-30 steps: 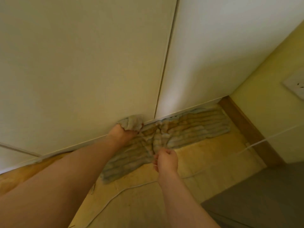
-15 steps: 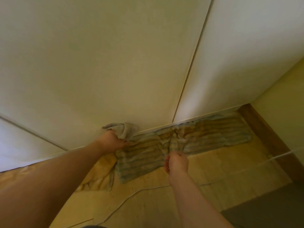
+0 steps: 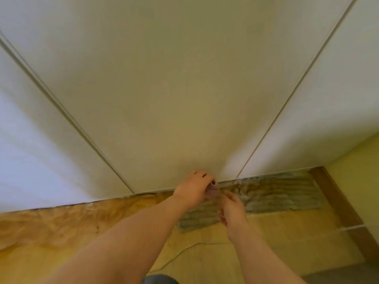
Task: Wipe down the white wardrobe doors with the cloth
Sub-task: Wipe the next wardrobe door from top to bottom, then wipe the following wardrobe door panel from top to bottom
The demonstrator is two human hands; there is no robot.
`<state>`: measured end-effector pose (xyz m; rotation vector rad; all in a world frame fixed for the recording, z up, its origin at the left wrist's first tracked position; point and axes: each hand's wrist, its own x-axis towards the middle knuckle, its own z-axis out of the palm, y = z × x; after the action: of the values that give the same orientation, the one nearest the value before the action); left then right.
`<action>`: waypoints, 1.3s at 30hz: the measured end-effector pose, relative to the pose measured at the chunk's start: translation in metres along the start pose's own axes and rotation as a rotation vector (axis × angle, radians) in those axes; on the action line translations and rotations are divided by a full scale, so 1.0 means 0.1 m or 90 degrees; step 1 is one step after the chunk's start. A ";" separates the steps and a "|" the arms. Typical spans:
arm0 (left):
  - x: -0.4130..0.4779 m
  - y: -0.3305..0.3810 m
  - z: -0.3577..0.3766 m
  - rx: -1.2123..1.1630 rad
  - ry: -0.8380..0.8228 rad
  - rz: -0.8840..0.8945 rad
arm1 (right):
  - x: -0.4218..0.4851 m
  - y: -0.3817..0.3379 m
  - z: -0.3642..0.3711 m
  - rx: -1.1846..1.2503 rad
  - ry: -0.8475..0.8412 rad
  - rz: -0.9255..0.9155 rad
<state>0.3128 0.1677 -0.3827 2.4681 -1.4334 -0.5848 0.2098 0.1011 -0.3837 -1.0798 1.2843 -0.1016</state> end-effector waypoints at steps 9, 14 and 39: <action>-0.56 1.18 -2.06 -0.377 -0.004 -0.158 | -1.75 -1.67 -0.34 -0.012 -0.037 -0.069; -0.98 1.69 -3.55 -0.590 -0.036 -0.187 | -2.82 -2.80 -0.51 -0.020 -0.020 -0.155; -2.84 2.36 -7.59 -0.907 0.343 -0.093 | -6.00 -5.66 0.05 0.210 -0.250 -0.609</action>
<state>0.3431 0.2944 0.4508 1.3535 -0.3095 -0.5755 0.2793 0.1620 0.4360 -1.2596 0.3040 -0.7531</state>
